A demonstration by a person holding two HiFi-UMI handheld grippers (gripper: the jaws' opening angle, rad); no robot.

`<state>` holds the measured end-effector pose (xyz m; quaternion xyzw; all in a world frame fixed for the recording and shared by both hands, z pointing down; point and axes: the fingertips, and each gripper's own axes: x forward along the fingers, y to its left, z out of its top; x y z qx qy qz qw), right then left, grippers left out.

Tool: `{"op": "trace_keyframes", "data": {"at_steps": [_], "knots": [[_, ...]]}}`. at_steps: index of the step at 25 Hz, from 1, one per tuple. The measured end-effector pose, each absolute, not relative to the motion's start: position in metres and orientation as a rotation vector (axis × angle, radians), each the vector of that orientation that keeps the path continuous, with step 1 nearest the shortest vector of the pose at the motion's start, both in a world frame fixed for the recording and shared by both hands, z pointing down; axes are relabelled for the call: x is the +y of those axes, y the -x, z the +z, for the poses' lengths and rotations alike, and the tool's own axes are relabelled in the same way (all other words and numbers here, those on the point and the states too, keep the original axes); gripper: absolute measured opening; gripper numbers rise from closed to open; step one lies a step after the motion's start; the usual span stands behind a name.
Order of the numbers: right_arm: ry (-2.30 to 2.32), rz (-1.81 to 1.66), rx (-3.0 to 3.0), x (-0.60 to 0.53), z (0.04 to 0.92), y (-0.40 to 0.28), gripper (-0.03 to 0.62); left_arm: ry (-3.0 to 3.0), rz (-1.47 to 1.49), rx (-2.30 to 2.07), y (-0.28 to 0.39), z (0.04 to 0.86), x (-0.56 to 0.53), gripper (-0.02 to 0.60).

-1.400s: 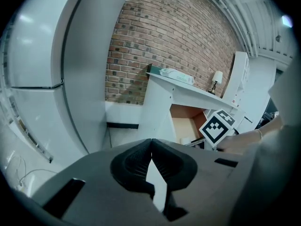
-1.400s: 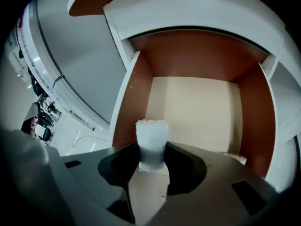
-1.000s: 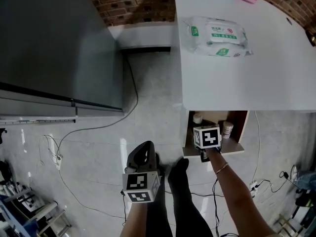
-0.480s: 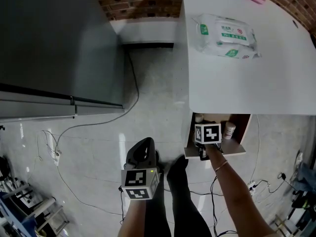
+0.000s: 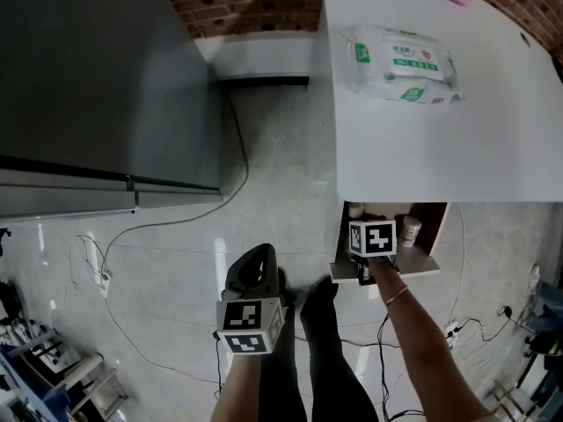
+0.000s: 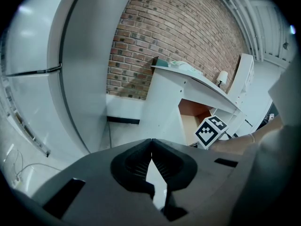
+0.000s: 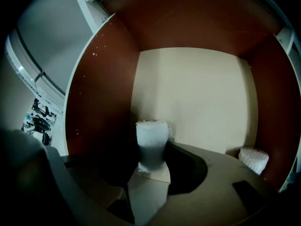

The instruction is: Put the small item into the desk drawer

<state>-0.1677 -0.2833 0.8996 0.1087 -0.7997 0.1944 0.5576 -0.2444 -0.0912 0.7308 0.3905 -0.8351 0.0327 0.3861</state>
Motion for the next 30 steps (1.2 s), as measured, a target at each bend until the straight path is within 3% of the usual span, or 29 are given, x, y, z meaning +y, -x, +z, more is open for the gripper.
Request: {"op": "trace_keyframes", "data": {"at_steps": [11,30], "knots": [[-0.240,0.485,-1.977,-0.284,0.855,0.170,0.206,-1.019,0.099,-2.150,0.245,0.707,-0.097,0.021],[-0.266,0.442,-2.448,-0.283,0.593,0.126,0.152,-1.170,0.140,-2.226,0.222,0.580,-0.128,0.021]]}}
